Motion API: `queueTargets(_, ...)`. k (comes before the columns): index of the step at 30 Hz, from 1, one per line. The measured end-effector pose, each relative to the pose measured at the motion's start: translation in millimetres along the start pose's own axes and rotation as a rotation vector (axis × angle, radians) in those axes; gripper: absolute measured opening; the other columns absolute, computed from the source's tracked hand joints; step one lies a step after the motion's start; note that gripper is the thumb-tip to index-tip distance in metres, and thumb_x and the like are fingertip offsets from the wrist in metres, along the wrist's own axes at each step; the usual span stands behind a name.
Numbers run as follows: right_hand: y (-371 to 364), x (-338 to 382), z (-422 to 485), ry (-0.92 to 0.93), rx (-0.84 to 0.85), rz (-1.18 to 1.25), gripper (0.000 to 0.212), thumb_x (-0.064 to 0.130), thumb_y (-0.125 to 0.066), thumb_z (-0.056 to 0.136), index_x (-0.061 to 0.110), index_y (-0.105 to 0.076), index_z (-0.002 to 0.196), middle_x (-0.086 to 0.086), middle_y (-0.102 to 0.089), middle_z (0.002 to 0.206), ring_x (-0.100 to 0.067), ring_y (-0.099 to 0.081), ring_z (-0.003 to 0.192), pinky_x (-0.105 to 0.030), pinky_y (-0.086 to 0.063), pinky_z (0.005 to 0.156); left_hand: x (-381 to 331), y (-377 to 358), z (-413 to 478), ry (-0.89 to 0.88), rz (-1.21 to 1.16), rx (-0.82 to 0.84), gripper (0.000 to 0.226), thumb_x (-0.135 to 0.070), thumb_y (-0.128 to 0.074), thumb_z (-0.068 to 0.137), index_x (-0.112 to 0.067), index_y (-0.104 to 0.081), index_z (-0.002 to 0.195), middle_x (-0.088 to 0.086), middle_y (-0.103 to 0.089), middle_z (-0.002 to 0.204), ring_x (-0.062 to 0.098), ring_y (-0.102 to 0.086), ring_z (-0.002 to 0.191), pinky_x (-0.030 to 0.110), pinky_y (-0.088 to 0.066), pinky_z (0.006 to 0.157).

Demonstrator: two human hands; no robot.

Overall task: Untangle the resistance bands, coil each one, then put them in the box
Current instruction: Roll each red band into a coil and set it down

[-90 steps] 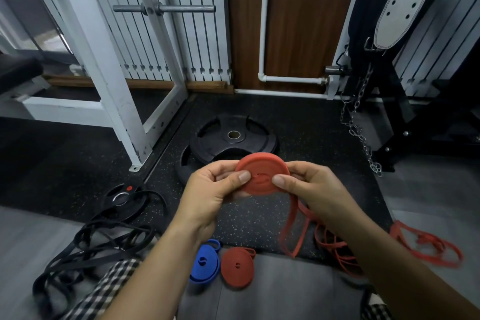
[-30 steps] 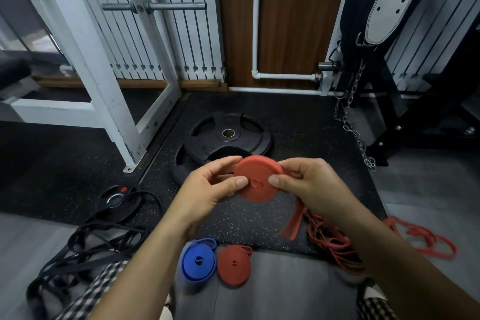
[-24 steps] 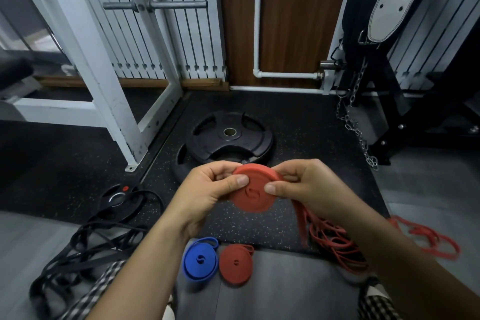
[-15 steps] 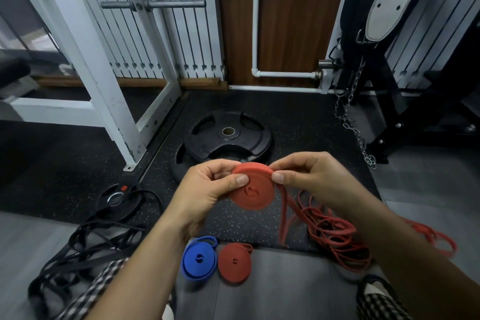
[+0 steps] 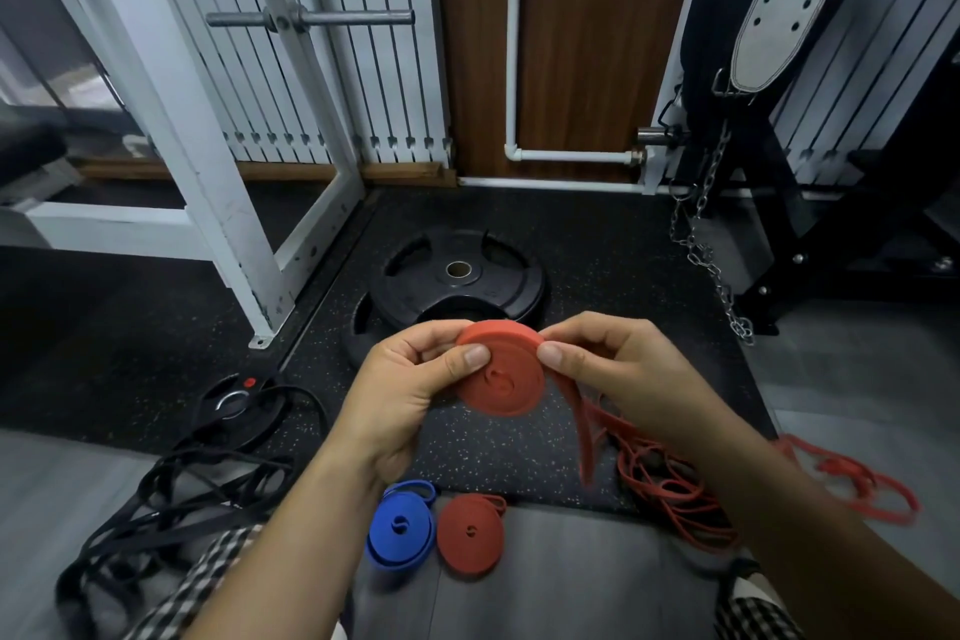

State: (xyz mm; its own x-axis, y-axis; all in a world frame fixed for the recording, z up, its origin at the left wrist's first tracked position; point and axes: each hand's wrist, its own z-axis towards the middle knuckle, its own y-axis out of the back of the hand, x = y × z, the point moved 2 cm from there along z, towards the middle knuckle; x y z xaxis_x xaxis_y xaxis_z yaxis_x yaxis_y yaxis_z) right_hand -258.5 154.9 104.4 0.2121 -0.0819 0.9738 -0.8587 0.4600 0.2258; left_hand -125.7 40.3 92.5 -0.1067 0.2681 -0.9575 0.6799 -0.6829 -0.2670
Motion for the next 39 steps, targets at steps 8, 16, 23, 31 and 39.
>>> queueTargets(8, -20, -8, -2, -0.072, 0.023, 0.205, 0.028, 0.031, -0.065, 0.069, 0.018, -0.068, 0.093, -0.002, -0.073, 0.086, -0.014, -0.070, 0.081, -0.011, -0.049, 0.052, 13, -6, 0, 0.071, -0.119, -0.062, 0.029, -0.013, -0.066, 0.058, -0.007, -0.065, 0.087, 0.003, -0.072, 0.072, 0.011, -0.066, 0.063, 0.023, -0.054, 0.061)
queueTargets(16, -9, -9, 0, -0.106, 0.114, 0.010, 0.007, 0.015, -0.069, 0.079, 0.019, -0.069, 0.084, 0.000, -0.070, 0.072, -0.008, -0.067, 0.057, -0.014, -0.050, 0.047, 9, -1, -1, 0.098, 0.107, 0.022, 0.020, -0.026, -0.066, 0.063, -0.015, -0.070, 0.080, 0.000, -0.069, 0.071, 0.011, -0.061, 0.064, 0.019, -0.049, 0.058)
queueTargets(23, -5, -7, 1, -0.064, 0.104, -0.006, 0.008, 0.016, -0.070, 0.076, 0.024, -0.069, 0.079, 0.007, -0.073, 0.071, -0.006, -0.069, 0.069, -0.015, -0.051, 0.062, 12, -4, 0, 0.103, 0.149, 0.083, 0.028, -0.023, -0.067, 0.067, -0.015, -0.069, 0.094, 0.001, -0.073, 0.080, 0.012, -0.068, 0.072, 0.020, -0.053, 0.063)
queueTargets(31, -2, -8, 4, -0.066, 0.057, 0.101, 0.031, 0.030, -0.071, 0.060, 0.020, -0.065, 0.089, 0.001, -0.073, 0.075, -0.013, -0.069, 0.074, -0.022, -0.055, 0.066, 11, -4, 0, 0.078, 0.026, 0.018, 0.028, -0.017, -0.066, 0.061, -0.009, -0.067, 0.088, 0.003, -0.073, 0.075, 0.012, -0.068, 0.068, 0.020, -0.052, 0.059)
queueTargets(39, -17, -14, 1, -0.108, 0.010, 0.264, 0.021, 0.025, -0.065, 0.072, 0.018, -0.068, 0.091, 0.001, -0.074, 0.081, -0.009, -0.068, 0.076, -0.017, -0.054, 0.066, 17, -2, 5, 0.151, -0.150, -0.093, 0.030, -0.021, -0.066, 0.060, -0.010, -0.067, 0.088, 0.006, -0.073, 0.081, 0.016, -0.067, 0.074, 0.036, -0.048, 0.082)
